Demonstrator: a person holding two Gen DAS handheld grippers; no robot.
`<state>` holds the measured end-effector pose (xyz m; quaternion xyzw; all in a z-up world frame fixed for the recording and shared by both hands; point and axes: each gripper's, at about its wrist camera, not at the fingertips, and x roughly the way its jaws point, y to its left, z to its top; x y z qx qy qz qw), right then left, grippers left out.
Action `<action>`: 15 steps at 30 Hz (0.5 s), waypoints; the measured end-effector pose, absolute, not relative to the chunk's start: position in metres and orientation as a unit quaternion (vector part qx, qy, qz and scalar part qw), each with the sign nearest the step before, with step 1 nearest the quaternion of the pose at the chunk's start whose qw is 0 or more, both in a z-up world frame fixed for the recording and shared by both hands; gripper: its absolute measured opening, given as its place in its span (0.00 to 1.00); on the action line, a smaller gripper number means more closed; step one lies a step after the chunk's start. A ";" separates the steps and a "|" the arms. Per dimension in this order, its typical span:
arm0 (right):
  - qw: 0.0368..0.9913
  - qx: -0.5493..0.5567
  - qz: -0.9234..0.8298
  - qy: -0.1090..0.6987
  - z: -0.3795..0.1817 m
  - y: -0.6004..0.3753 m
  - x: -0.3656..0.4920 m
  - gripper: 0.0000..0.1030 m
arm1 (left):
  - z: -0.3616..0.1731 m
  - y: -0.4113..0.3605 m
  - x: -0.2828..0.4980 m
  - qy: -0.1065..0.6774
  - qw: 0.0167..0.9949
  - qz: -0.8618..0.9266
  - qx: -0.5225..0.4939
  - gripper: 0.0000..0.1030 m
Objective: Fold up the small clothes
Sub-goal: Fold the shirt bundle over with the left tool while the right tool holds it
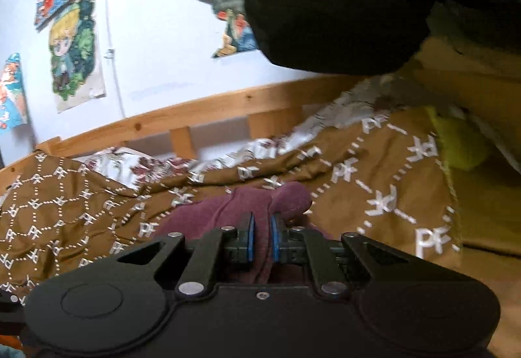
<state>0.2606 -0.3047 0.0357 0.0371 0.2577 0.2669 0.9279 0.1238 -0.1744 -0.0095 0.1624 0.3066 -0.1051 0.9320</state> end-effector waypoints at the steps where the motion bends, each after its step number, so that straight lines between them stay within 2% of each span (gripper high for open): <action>1: 0.928 0.039 0.261 0.265 0.033 -0.309 0.259 0.10 | -0.012 -0.176 0.124 0.309 0.930 -0.106 0.166 0.17; 12: 0.919 0.047 0.234 0.314 0.013 -0.317 0.263 0.11 | -0.023 -0.180 0.116 0.322 0.922 -0.114 0.182 0.20; 15: 0.917 0.056 0.220 0.328 0.010 -0.320 0.264 0.19 | -0.025 -0.181 0.114 0.323 0.920 -0.118 0.186 0.22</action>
